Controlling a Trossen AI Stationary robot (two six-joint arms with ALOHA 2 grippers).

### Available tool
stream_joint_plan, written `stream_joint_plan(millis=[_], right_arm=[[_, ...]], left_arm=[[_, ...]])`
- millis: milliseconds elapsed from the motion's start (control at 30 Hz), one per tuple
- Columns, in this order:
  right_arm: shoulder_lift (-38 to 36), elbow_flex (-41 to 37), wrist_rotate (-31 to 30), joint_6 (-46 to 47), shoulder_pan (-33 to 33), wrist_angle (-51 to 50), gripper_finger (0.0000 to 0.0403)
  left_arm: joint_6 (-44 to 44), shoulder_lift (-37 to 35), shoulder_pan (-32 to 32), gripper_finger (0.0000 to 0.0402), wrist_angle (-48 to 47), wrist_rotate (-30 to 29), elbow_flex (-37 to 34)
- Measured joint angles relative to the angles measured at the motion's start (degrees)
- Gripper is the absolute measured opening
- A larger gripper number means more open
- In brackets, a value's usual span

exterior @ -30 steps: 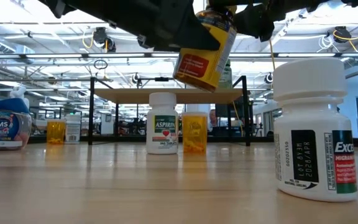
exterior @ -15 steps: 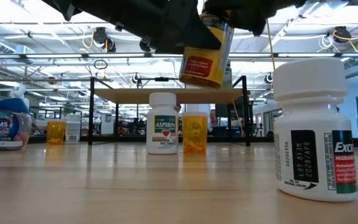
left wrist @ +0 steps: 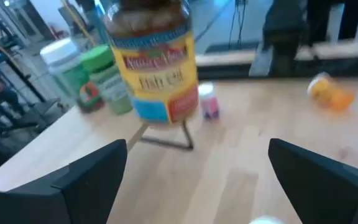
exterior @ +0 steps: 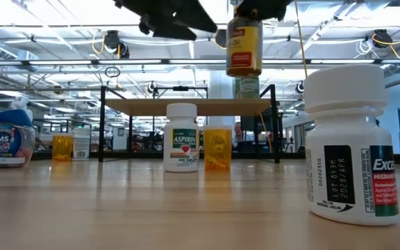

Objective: Pick and place medicine bottles onto shelf by color
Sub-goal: Put the yellow pill bottle on the shelf

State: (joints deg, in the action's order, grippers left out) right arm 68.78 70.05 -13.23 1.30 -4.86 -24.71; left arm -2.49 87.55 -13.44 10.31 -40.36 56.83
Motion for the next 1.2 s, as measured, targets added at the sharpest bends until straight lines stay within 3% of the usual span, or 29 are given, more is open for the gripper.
stream_joint_plan(millis=[100, 233, 533, 1200], right_arm=[[0.5, 0.0, 5.3, -0.9, -4.9, -1.8, 0.0207], [1.0, 0.0, 8.0, -3.2, -10.3, -3.0, 0.0207], [2.8, 0.0, 15.2, -5.9, -18.6, -2.8, 0.0207], [3.7, 0.0, 27.2, -11.0, -26.7, -1.9, 0.0209]], left_arm=[[0.7, -1.2, 0.5, 0.0394, -3.3, -0.6, 0.0], [2.6, -0.9, 0.7, 0.0394, -6.9, -4.6, -0.1], [3.3, -1.1, 1.1, 0.0394, -8.9, -5.1, -0.1], [6.8, -1.0, 1.3, 0.0394, -12.1, -5.1, -0.1]])
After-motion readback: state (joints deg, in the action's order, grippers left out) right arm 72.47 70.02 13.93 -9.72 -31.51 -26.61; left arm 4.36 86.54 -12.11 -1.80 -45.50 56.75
